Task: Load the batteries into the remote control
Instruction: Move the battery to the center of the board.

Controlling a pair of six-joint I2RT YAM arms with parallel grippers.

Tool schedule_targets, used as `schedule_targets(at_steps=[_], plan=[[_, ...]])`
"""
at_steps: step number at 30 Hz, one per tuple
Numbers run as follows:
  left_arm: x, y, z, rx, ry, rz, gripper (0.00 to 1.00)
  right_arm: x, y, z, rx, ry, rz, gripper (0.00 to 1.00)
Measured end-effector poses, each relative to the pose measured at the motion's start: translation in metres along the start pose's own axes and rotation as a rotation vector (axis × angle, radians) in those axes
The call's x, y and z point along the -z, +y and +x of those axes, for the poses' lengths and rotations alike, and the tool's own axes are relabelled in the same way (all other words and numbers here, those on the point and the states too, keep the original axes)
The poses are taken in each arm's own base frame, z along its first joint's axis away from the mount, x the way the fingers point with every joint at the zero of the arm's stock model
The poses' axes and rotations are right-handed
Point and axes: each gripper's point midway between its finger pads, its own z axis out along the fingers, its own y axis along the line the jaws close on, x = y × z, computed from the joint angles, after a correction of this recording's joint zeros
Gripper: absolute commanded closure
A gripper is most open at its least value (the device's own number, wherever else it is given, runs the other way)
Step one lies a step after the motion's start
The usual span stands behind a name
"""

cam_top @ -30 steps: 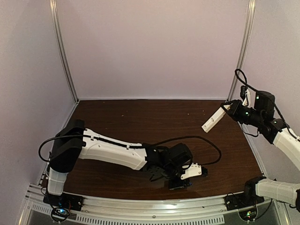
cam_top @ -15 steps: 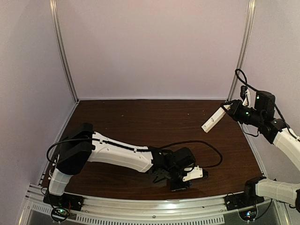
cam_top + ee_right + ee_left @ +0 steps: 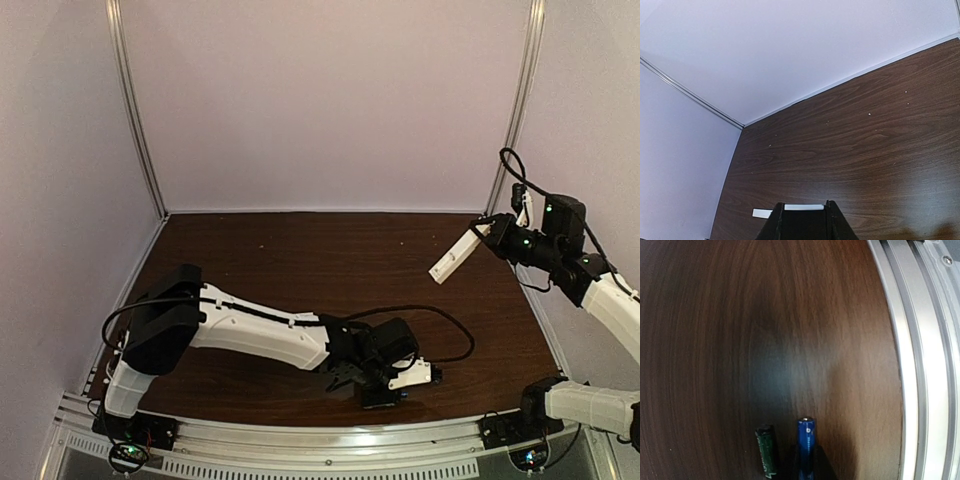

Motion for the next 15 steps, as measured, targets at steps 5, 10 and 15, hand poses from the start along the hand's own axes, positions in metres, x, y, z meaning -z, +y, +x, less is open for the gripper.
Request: schedule_targets(at_steps=[5,10,15], plan=[[0.000,-0.002,0.002,-0.024,0.022,-0.022,0.99,-0.001,0.000,-0.001,0.001,-0.004,-0.002,1.00],[0.006,-0.003,0.012,-0.027,0.044,-0.045,1.00,-0.001,0.001,-0.002,0.003,-0.006,-0.009,1.00],[0.031,-0.010,0.051,-0.011,0.118,-0.059,1.00,-0.003,0.001,-0.001,0.001,0.000,-0.012,1.00]])
